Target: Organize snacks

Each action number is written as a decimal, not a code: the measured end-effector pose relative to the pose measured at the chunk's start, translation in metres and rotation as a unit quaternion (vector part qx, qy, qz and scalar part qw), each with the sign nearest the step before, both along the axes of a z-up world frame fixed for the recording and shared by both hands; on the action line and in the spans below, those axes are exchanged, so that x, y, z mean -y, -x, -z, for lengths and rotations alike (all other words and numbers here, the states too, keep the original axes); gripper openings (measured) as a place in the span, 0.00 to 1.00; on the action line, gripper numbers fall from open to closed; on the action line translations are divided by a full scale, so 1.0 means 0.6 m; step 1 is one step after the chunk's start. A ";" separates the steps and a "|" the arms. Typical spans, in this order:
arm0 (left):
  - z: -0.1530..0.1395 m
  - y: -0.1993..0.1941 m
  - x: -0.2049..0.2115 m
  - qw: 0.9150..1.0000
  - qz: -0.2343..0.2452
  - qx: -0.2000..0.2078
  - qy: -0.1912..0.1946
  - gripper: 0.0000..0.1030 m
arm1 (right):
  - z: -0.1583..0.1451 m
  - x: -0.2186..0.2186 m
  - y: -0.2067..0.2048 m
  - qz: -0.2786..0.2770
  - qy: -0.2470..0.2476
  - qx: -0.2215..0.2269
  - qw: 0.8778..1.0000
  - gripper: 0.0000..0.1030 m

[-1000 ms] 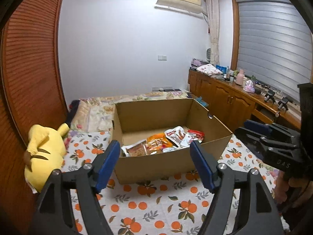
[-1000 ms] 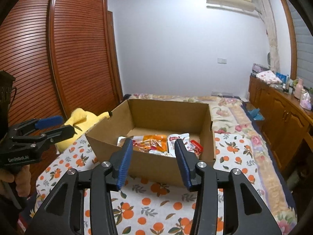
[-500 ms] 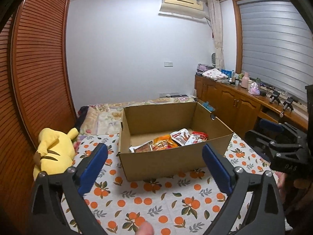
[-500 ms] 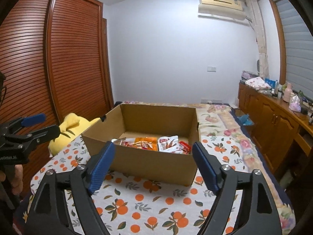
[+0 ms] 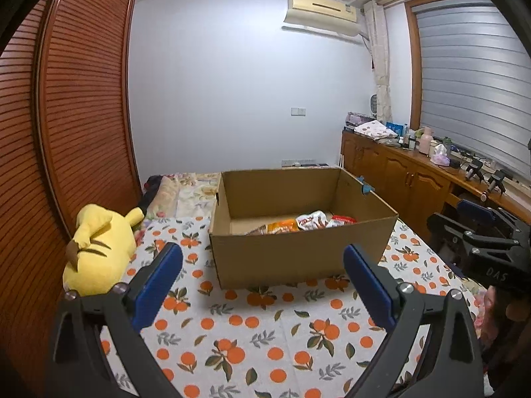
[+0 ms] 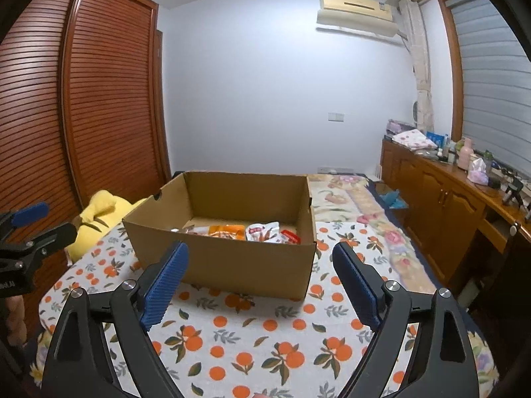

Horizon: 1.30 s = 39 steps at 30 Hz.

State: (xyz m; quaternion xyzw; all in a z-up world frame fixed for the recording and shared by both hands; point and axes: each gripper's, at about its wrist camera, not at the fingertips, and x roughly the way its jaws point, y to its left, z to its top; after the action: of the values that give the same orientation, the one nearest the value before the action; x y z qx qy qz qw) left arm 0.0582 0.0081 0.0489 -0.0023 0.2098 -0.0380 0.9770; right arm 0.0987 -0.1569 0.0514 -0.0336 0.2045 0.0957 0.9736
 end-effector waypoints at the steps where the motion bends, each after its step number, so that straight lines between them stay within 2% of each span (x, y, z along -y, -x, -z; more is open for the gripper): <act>1: 0.003 0.001 -0.001 1.000 0.000 -0.002 0.002 0.96 | 0.001 0.000 0.004 0.002 0.001 0.002 1.000 0.88; 8: 0.018 0.008 -0.001 1.000 -0.005 -0.013 0.004 0.96 | 0.001 -0.001 0.019 0.002 0.000 0.007 1.000 0.88; 39: 0.028 0.004 -0.004 1.000 -0.012 -0.020 0.001 0.96 | 0.006 -0.004 0.020 -0.002 -0.002 0.000 1.000 0.88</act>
State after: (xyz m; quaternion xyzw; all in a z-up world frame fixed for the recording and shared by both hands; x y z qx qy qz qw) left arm 0.0558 0.0105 0.0324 -0.0069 0.2289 -0.0267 0.9731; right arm 0.0867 -0.1548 0.0476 -0.0318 0.2045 0.0984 0.9734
